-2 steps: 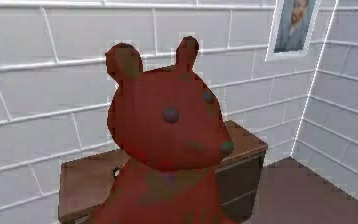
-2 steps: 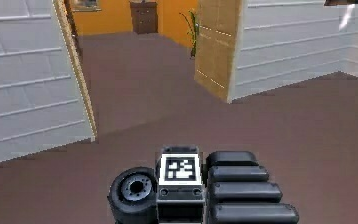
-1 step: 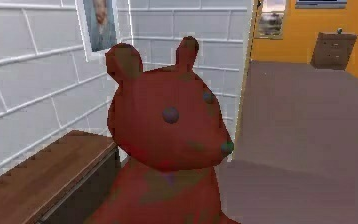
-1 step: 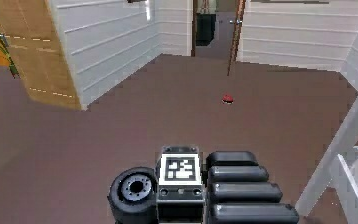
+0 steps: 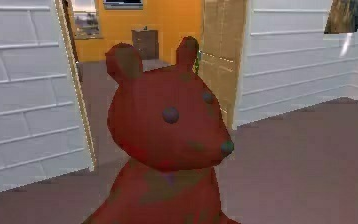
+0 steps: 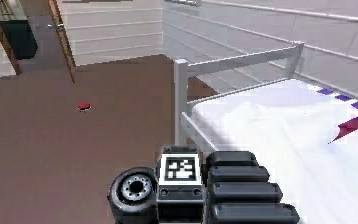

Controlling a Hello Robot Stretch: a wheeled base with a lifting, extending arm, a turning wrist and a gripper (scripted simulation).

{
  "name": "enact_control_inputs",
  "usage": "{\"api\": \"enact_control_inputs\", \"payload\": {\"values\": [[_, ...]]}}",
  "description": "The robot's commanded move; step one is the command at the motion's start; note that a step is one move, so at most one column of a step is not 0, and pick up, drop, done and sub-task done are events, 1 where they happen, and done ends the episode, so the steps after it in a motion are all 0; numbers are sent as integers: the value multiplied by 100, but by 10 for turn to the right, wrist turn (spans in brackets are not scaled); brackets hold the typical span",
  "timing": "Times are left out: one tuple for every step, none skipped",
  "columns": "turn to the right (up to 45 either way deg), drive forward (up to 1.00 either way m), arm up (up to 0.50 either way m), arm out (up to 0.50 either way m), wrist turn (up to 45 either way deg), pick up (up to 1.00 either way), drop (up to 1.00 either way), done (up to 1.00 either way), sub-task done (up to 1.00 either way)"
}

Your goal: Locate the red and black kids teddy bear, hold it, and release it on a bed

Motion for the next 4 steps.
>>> {"api": "enact_control_inputs", "payload": {"values": [[-450, 0, 0, 0, 0, 0, 0, 0, 0], [-450, 0, 0, 0, 0, 0, 0, 0, 0], [-450, 0, 0, 0, 0, 0, 0, 0, 0], [-180, 0, 0, 0, 0, 0, 0, 0, 0]]}}
